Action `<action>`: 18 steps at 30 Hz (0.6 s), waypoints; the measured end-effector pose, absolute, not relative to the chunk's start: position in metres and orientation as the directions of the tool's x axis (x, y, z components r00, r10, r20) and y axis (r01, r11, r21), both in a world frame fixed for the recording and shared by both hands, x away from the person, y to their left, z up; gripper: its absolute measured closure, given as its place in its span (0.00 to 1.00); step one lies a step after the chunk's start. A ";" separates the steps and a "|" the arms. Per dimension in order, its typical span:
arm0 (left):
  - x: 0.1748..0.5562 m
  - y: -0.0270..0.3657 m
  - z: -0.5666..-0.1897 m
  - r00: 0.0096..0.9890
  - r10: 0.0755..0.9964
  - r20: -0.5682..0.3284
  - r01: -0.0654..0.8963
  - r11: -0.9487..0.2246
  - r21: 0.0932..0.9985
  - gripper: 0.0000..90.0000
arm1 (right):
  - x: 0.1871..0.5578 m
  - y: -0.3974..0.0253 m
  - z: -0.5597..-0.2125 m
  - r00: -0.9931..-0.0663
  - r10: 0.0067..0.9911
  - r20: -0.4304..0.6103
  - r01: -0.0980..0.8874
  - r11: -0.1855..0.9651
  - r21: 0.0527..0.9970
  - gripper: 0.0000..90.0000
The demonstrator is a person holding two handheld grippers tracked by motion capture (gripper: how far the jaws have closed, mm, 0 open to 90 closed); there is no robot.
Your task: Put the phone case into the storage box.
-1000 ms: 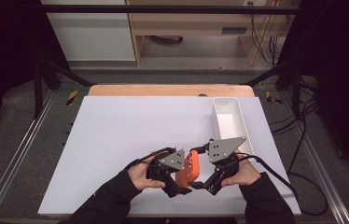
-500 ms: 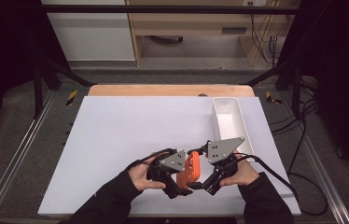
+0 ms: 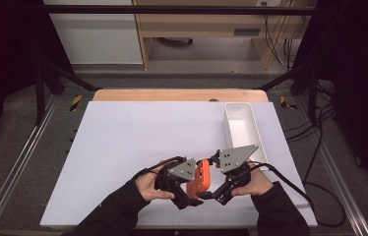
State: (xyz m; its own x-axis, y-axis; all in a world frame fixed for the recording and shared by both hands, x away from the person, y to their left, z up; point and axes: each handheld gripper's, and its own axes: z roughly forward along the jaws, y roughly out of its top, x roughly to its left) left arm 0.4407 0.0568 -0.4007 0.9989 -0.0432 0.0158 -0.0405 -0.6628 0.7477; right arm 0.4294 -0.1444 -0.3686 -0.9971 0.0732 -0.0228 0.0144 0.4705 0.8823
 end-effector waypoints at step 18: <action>0.442 0.060 -0.401 1.000 -0.025 0.011 -0.026 -0.665 0.747 0.17 | 0.433 -0.143 -0.370 -0.997 0.081 -0.007 0.031 0.460 0.888 0.18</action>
